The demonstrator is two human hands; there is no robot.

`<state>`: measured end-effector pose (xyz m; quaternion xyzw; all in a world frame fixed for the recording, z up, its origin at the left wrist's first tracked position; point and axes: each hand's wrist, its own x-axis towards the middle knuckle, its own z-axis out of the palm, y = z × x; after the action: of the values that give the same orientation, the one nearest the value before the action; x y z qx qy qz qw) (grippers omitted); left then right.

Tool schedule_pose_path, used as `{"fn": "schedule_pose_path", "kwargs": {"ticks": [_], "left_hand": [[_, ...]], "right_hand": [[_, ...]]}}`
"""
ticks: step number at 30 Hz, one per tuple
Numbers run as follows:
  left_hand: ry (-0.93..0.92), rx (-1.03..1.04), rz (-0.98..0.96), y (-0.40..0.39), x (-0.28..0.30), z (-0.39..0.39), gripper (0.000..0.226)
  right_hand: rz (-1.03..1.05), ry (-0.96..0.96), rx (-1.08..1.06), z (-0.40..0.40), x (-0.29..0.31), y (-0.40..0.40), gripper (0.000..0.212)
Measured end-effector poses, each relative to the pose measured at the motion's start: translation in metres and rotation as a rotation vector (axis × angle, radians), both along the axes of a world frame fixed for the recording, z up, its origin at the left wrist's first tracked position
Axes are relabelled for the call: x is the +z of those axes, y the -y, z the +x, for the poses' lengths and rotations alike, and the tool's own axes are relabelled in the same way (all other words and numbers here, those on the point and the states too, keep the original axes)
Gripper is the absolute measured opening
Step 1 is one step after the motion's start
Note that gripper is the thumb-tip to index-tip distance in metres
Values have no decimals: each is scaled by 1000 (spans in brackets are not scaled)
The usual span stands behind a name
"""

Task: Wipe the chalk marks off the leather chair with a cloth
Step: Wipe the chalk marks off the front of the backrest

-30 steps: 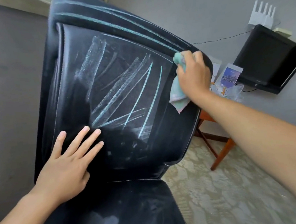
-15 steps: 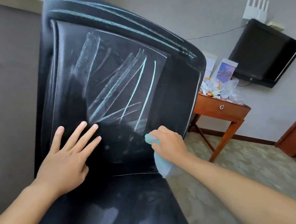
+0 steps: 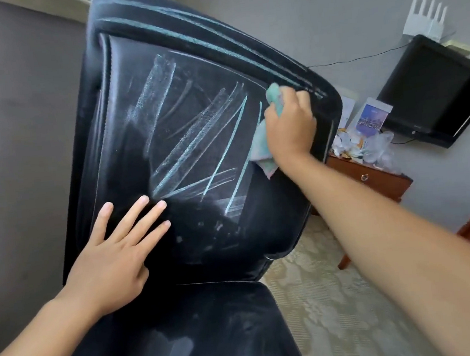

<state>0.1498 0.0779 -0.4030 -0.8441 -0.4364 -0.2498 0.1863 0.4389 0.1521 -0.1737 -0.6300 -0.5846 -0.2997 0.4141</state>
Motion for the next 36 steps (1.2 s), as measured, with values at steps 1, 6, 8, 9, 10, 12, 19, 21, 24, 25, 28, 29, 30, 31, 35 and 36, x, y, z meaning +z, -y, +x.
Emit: {"fn": "schedule_pose_path", "kwargs": {"ticks": [1,6,8,9,10,12,19,21,24,25,28,29,30,31,35,36], "left_hand": [[3,1,-7,0,0,1,100],[0,12,-14,1,1,4,100],[-6,11,-5,2,1,5,100],[-8,11,-2,2,2,4,99],[-11,14,-3,2,2,3,99],[-17,19,-3,2,2,2,100],[1,22,11,-1,-2,6,100],[1,23,13,-1,-2,5,101],[-5,20,1,-1,-2,4,101],[-7,21,3,-1,-2,4,101],[0,16,9,-2,-1,3,100],[-1,14,1,-3,-1,2,100],[-5,17,-9,-4,-1,2,100],[-5,22,-16,-4,0,3,100],[-15,14,-17,-2,-2,4,100],[-14,14,-19,-2,-2,3,101]], "right_hand": [[12,-15,21,-6,-25,5,28],[-258,22,108,-17,-183,59,40],[-444,-3,118,-17,-227,78,38],[-531,-32,130,-17,-235,82,32],[-596,-34,131,-15,-233,81,24],[-691,59,143,-1,-211,82,22],[-294,155,110,34,-41,79,33],[-173,134,77,30,18,51,32],[-53,121,33,13,55,12,30],[-26,106,34,5,48,1,29],[85,-4,38,-20,-8,-9,28],[102,-20,40,-25,-34,-4,27],[87,-12,52,-28,-62,5,26],[19,10,66,-29,-92,19,24],[-650,48,99,-28,-220,80,18],[-785,82,82,-25,-239,90,20]]}}
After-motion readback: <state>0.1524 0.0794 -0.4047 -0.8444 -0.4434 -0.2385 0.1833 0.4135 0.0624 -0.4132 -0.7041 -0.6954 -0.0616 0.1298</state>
